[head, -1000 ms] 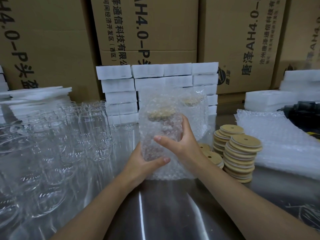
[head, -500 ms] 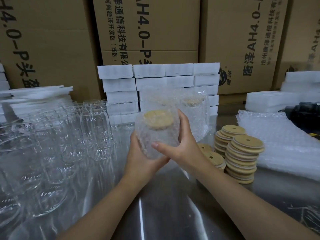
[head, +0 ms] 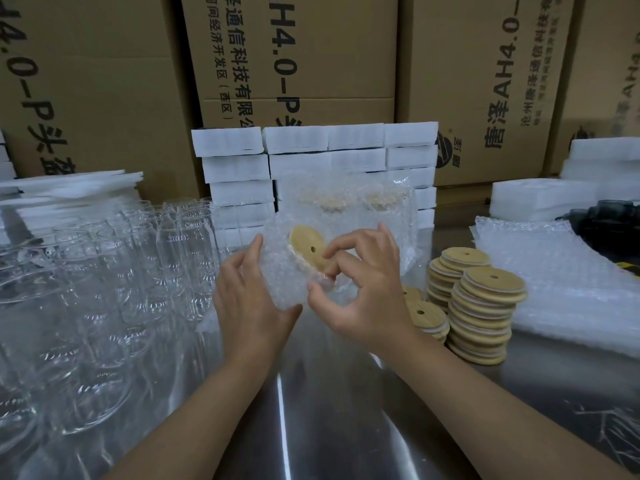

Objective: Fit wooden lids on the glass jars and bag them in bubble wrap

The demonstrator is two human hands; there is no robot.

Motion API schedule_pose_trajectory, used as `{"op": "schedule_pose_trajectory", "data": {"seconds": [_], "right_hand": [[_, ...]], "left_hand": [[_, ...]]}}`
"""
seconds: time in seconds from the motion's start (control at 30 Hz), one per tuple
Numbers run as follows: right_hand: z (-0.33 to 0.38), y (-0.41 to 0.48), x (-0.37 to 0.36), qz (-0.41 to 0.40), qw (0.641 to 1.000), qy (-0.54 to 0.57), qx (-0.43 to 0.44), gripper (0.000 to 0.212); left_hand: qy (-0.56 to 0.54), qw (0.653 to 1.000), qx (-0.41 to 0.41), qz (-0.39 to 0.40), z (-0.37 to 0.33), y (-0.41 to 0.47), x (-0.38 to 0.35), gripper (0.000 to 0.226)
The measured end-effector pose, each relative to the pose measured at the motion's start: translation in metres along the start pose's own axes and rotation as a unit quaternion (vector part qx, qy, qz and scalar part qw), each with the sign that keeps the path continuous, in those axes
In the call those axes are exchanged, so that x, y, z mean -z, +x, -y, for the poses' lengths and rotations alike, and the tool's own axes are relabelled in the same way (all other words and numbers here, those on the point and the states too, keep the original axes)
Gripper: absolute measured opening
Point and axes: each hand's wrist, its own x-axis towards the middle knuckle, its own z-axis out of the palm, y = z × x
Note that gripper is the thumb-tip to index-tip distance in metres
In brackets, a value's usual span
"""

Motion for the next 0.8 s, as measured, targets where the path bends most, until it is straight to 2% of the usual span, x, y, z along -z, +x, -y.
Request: {"op": "schedule_pose_trajectory", "data": {"seconds": [0.17,0.3,0.43,0.5,0.7,0.8], "right_hand": [[0.001,-0.002,-0.002,-0.045,0.998,0.001,0.042,0.017],[0.003,-0.003,-0.003,-0.025,0.997,0.062,0.049,0.003],[0.007,-0.003,-0.003,0.001,0.993,0.098,0.061,0.039],[0.009,-0.002,-0.002,0.017,0.992,0.098,0.082,0.05],[0.011,0.001,0.001,0.01,0.985,0.159,0.067,0.06],[0.008,0.0,0.002,0.012,0.991,0.133,0.027,0.048]], "left_hand": [[0.041,0.998,-0.051,-0.017,-0.001,-0.004,-0.002,0.106],[0.032,0.998,-0.047,-0.003,0.001,-0.004,-0.002,0.109],[0.021,0.999,-0.043,0.019,0.002,-0.004,-0.003,0.114],[0.018,0.998,-0.053,0.02,0.0,-0.005,-0.004,0.112],[0.003,0.998,-0.05,0.027,0.002,-0.006,-0.004,0.111],[-0.016,0.998,-0.042,0.033,0.004,-0.005,-0.005,0.113]]}}
